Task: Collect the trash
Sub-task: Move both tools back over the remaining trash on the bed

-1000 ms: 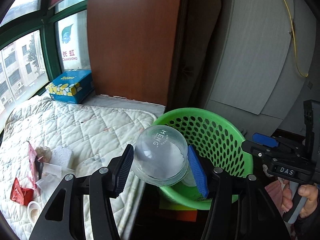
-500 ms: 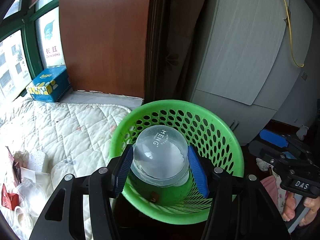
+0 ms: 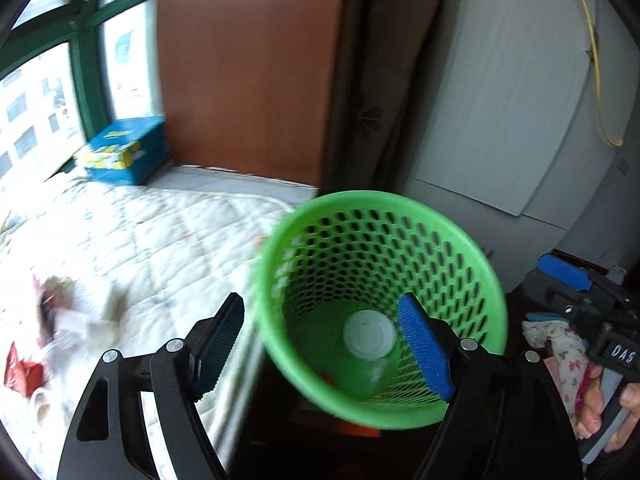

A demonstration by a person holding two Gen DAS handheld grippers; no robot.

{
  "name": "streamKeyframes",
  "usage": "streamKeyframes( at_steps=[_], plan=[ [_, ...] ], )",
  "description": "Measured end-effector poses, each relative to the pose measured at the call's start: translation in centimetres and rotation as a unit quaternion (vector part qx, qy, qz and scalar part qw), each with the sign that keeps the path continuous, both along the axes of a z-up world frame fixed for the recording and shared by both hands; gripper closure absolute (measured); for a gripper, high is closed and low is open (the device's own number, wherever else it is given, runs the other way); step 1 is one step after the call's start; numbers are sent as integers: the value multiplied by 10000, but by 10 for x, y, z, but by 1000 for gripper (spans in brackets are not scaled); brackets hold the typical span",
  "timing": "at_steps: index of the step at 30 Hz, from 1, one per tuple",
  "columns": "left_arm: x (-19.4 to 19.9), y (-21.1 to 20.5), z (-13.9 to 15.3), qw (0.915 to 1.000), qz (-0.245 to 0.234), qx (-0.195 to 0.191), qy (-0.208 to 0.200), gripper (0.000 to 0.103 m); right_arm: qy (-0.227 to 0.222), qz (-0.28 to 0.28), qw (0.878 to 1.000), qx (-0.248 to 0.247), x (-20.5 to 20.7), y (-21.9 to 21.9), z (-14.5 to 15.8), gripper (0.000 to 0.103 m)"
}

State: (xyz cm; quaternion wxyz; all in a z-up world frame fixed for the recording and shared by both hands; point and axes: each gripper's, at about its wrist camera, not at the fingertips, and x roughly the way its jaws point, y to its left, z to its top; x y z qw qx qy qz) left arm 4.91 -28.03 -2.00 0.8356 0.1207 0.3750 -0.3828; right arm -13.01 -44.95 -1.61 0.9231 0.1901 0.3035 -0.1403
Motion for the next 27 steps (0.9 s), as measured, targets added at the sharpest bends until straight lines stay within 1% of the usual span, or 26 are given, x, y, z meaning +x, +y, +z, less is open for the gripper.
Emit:
streamKeyframes(
  at_steps=[3, 6, 11, 14, 17, 19, 21, 27],
  plan=[
    [5, 25, 0, 9995, 284, 65, -109, 27, -5, 135, 9999, -18, 8, 9, 2, 27],
    [13, 55, -2, 9982, 592, 47, -48, 27, -6, 303, 9995, -25, 18, 20, 5, 26],
    [30, 109, -10, 9930, 1174, 93, 48, 26, -28, 630, 9980, -59, 40, 44, 9, 24],
    [43, 142, -14, 9877, 1555, 162, 41, 25, -47, 841, 9964, -56, 53, 60, 12, 24],
    [52, 179, -19, 9804, 1957, 228, 26, 21, -60, 1058, 9944, -52, 66, 77, 13, 24],
    [59, 200, -24, 9761, 2156, 275, 71, 20, -44, 1200, 9927, -64, 74, 90, 13, 23],
    [65, 222, -33, 9710, 2358, 380, 129, 17, -31, 1364, 9906, -59, 82, 102, 13, 22],
    [79, 272, -63, 9585, 2758, 612, 378, 15, 47, 1739, 9847, -68, 104, 137, 11, 22]
  ],
)
